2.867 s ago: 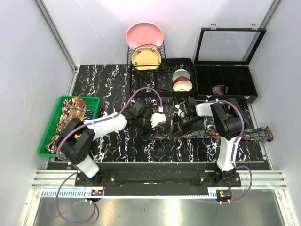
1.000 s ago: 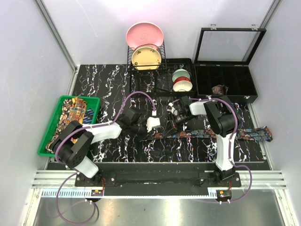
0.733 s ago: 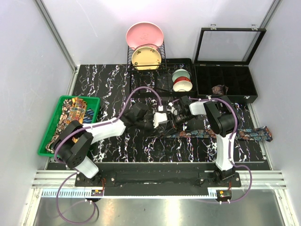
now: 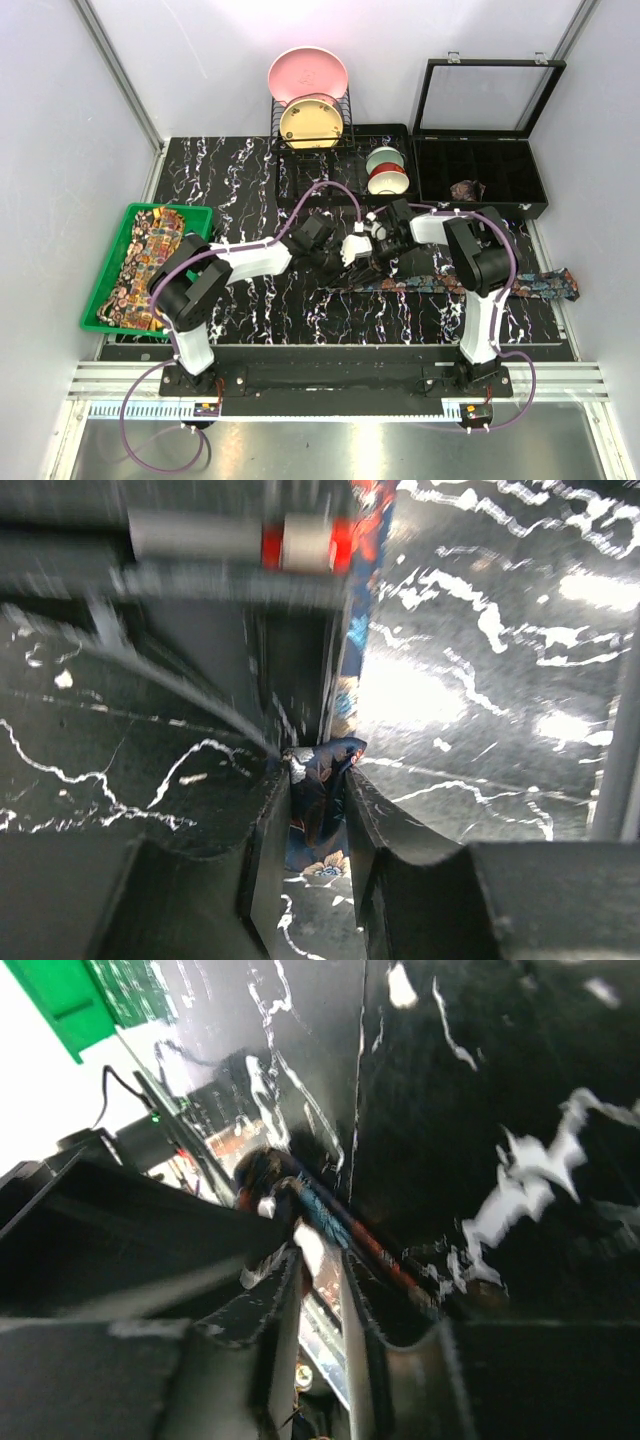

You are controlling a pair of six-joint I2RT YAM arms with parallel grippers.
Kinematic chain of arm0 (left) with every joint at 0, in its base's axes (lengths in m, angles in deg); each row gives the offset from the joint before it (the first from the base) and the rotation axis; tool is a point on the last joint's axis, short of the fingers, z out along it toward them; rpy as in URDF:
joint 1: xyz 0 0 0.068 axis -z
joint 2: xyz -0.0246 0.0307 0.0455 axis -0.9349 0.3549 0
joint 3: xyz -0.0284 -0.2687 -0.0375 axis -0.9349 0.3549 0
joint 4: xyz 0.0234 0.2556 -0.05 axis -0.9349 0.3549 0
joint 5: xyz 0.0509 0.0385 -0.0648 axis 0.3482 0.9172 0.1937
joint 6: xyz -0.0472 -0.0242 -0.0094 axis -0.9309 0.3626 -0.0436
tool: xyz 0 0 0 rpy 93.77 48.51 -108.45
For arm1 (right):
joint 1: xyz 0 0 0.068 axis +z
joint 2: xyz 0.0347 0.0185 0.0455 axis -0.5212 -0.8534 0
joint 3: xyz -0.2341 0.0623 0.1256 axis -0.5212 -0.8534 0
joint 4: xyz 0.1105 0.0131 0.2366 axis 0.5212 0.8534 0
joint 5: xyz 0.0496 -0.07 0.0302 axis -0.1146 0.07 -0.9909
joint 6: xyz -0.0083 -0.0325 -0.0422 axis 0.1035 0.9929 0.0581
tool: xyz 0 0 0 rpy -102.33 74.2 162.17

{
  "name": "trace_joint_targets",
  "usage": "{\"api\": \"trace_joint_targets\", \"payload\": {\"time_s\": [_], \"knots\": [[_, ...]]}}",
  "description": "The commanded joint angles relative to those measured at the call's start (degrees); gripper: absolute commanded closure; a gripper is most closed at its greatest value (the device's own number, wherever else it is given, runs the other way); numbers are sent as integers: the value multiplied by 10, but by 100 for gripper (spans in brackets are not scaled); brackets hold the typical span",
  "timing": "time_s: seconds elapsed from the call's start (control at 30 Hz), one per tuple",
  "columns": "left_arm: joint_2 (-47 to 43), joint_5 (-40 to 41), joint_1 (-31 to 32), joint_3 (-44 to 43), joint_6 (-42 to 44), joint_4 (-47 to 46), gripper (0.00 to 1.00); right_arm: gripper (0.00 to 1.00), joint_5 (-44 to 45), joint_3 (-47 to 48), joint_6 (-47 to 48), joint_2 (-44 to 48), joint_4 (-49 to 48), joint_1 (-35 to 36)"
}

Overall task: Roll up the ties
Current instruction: Roll the tie at the center of the board.

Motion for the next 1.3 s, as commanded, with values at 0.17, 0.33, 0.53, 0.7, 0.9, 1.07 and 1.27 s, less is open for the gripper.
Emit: {"api": "trace_joint_targets", "payload": {"time_s": [0.17, 0.33, 0.53, 0.7, 0.9, 1.07, 1.27], "knots": [[34, 27, -1, -7, 34, 38, 65, 46, -25, 10, 38, 72, 56, -20], [31, 8, -8, -7, 40, 38, 64, 55, -33, 10, 34, 39, 36, -16], [24, -33, -20, 4, 41, 24, 64, 64, -18, 6, 20, 14, -7, -10], [26, -35, -29, -1, 48, 31, 64, 62, -23, 5, 7, -5, -29, -5], [26, -39, -29, 2, 52, 29, 64, 67, -27, 12, -13, -3, -44, 8], [23, -38, -29, 4, 55, 27, 64, 69, -36, 15, -27, 6, -50, 12], [23, -38, -29, 6, 56, 25, 64, 69, -24, 10, -27, -11, -50, 21]]}}
